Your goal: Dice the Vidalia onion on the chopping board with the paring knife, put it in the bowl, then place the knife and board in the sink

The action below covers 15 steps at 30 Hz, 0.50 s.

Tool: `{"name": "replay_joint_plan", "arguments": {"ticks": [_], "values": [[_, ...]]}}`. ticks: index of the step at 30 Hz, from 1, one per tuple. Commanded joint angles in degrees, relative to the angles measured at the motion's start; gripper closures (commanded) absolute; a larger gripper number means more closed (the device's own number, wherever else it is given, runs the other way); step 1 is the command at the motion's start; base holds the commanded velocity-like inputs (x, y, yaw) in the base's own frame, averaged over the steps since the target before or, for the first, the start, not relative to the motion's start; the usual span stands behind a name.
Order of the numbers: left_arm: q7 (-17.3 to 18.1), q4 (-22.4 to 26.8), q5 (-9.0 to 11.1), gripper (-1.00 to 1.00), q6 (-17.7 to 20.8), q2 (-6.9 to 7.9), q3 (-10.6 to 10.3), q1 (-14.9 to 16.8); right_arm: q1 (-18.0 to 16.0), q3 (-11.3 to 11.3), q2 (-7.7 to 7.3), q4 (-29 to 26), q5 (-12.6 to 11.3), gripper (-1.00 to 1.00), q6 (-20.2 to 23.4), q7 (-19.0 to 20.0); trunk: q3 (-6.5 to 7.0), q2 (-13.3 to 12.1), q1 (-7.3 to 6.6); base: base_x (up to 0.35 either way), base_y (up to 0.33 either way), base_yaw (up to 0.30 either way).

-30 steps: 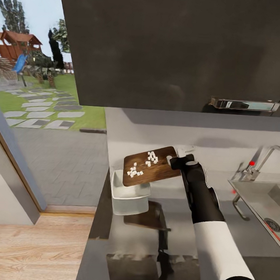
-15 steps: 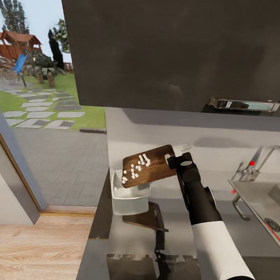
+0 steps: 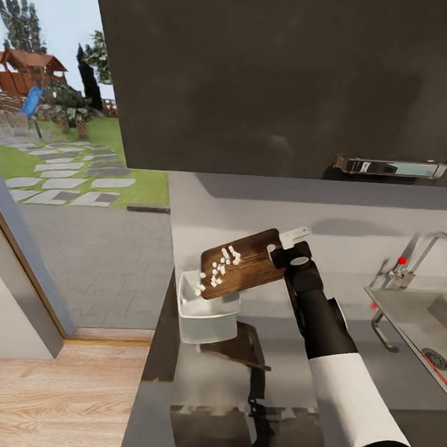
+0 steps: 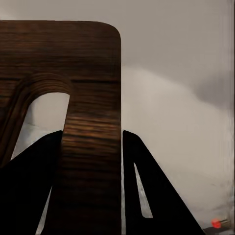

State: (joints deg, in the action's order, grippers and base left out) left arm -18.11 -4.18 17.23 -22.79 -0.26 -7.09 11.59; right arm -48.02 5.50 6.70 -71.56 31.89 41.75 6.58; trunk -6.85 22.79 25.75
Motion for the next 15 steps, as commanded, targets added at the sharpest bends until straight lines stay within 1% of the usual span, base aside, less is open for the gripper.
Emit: {"name": "replay_joint_plan", "arguments": {"ticks": [1,2,5,8,9,13,15], "values": [[-0.1,-0.2,0.4,-1.0,-0.3,-0.02,-0.5,0.1,-0.1,0.0,-0.06,-0.1,1.4,1.0,0.2,0.5,-0.12,0.1,0.04,0.0,0.0,0.0],[-0.1,-0.2,0.4,-1.0,-0.3,-0.05,-0.5,0.1,-0.1,0.0,-0.11,-0.1,2.1,1.0,0.1,0.5,-0.12,0.1,0.04,0.0,0.0,0.0],[-0.1,-0.2,0.4,-1.0,-0.3,-0.06,-0.5,0.1,-0.1,0.0,-0.34,-0.2,3.0,1.0,0.1,-0.4,-0.12,0.1,0.04,0.0,0.0,0.0],[-0.1,-0.2,0.4,-1.0,-0.3,-0.09,-0.5,0.1,-0.1,-0.1,-1.62,-0.2,3.2,1.0,0.1,-1.3,-0.12,0.1,0.04,0.0,0.0,0.0],[-0.1,-0.2,0.4,-1.0,-0.3,-0.09,-0.5,0.1,-0.1,-0.1,-1.78,-0.2,3.2,1.0,0.1,-1.4,-0.12,0.1,0.04,0.0,0.0,0.0],[-0.1,-0.2,0.4,-1.0,-0.3,-0.09,-0.5,0.1,-0.4,-0.1,-1.91,-0.2,3.3,1.0,0.1,-1.7,-0.12,0.1,0.04,0.0,0.0,0.0],[-0.1,-0.2,0.4,-1.0,-0.3,-0.09,-0.5,0.1,-1.2,-0.1,-1.93,-0.2,3.3,1.0,0.2,-1.8,-0.12,0.1,0.04,0.0,0.0,0.0]]}}
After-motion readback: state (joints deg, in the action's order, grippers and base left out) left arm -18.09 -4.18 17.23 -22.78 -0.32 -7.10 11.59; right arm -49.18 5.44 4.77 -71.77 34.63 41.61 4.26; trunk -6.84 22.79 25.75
